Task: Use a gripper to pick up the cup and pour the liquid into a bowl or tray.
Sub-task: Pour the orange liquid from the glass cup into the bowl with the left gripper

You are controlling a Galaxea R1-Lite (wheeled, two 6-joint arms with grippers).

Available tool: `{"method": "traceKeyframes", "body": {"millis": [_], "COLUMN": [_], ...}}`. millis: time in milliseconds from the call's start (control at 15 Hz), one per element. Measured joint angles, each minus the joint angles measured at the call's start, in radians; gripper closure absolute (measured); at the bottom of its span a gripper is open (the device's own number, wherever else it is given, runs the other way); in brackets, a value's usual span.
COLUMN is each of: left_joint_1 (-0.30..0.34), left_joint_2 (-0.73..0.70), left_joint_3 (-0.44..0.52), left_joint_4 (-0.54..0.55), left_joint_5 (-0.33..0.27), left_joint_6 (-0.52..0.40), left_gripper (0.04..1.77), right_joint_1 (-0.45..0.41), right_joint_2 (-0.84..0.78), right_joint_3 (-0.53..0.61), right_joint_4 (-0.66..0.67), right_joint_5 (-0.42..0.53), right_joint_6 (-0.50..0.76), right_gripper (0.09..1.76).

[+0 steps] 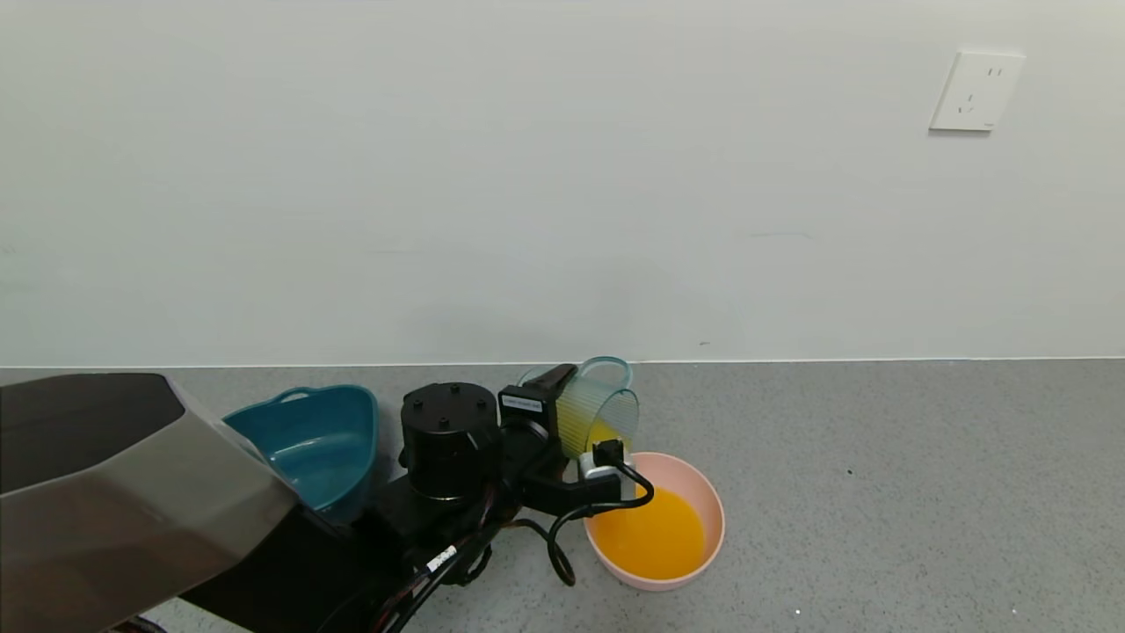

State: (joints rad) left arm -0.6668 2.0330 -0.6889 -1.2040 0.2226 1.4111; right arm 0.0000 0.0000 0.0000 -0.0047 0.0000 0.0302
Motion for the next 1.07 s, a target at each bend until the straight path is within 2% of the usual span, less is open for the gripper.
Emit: {"method": "traceKeyframes", "body": {"millis": [1067], "left_joint_1": [-0.019], "left_joint_2": [-0.007], "left_joint_3": [-0.010], "left_joint_4": [-0.003], "left_joint_5": [0.000], "left_joint_6": [0.177], "left_gripper": [0.52], "right_joint_1": [0.000], "right_joint_2": [0.000], "right_joint_3": [0.000], "right_joint_4": [0.000], "right_joint_5": [0.000], "right_joint_6": [0.000], "right_gripper": [0.14]}}
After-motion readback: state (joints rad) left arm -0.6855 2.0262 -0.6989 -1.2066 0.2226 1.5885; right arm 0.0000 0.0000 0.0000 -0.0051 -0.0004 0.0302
